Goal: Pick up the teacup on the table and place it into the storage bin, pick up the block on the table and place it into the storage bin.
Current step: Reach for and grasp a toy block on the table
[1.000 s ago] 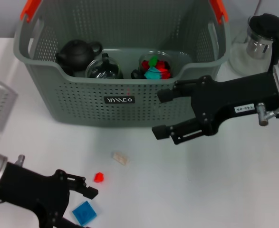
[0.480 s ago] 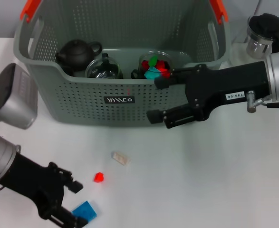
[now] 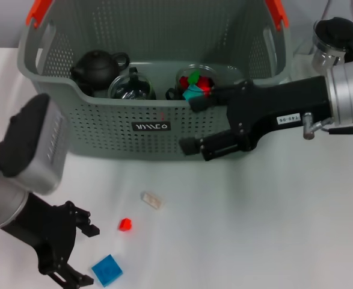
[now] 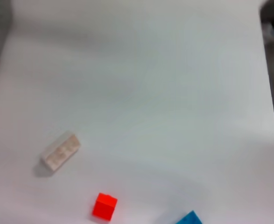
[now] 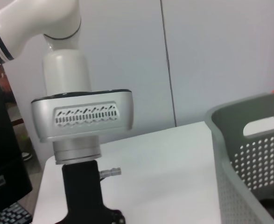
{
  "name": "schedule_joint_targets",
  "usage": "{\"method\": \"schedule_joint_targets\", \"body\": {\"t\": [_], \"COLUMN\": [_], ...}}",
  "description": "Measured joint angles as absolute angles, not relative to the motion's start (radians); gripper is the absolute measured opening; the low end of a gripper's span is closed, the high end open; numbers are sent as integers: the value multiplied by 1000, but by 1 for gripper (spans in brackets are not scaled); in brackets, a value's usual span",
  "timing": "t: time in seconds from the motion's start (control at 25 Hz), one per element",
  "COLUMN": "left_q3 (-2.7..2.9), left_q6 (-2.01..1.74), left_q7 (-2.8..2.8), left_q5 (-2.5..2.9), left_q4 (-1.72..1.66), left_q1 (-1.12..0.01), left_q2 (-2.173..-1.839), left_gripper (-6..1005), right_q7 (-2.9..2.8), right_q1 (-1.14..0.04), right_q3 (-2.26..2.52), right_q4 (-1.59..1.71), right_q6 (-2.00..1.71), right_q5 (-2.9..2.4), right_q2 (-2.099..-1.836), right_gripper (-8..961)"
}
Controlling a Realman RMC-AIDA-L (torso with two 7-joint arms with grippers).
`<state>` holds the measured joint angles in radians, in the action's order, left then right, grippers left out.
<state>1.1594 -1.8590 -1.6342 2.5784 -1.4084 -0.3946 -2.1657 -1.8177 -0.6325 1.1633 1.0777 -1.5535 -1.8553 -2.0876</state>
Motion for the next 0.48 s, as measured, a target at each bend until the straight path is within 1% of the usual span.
{"method": "schedule_joint_targets", "body": {"t": [0.2,0.48], "left_q3": [1263,1408], "left_q6": [-1835,-1824], "left_q7": [-1533,-1428], "left_q5": [2631,2671], "left_q4": [-1419,-1461], "left_q1": [-425,-447], "left_q2": [-2167,-2169], "left_gripper": [876,877], "right_q7": [-1865,-1935], "right_q1": [-671,-679], "right_q3": [1164,1137], "right_q4": [997,972], "right_q6": [-1596,-1614], "right_q5": [-1863,-1916], "right_q2": [-2074,-2072], "right_gripper": [946,946]}}
